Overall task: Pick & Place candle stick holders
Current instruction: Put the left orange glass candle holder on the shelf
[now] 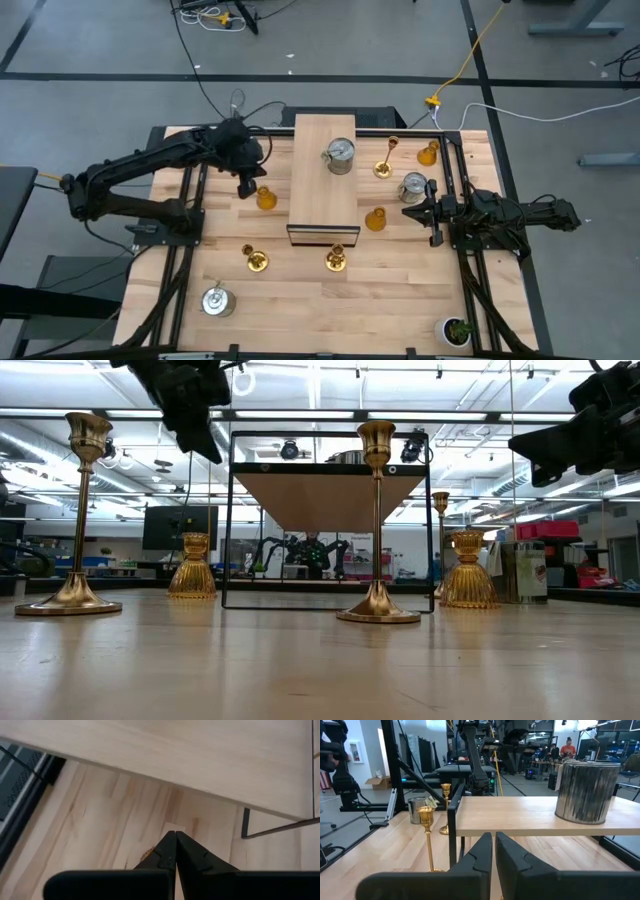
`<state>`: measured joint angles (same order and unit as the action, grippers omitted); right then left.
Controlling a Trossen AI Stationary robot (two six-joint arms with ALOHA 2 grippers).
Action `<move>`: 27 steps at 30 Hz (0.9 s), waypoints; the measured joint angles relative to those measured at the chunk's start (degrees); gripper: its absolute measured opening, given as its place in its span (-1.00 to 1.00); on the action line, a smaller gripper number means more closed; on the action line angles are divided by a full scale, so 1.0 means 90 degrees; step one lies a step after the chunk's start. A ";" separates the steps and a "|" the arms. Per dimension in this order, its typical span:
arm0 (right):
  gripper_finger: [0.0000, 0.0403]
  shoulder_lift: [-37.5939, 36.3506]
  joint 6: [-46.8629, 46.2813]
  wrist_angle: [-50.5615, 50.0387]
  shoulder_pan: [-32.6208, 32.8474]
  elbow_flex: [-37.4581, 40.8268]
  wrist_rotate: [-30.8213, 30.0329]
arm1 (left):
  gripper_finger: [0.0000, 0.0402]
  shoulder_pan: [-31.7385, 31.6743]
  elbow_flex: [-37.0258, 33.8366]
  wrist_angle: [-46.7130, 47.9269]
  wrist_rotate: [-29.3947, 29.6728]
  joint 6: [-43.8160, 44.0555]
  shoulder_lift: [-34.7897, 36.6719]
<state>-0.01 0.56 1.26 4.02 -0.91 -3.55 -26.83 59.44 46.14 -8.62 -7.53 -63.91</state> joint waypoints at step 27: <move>-0.87 0.0000 0.0000 0.0000 0.0001 -0.0002 -0.0002 | -0.94 0.0381 -0.0027 -0.1457 -0.0246 0.1095 -0.0175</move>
<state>-0.01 0.57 1.26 4.02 -0.93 -3.57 -23.40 59.20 33.02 -10.83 2.33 -65.49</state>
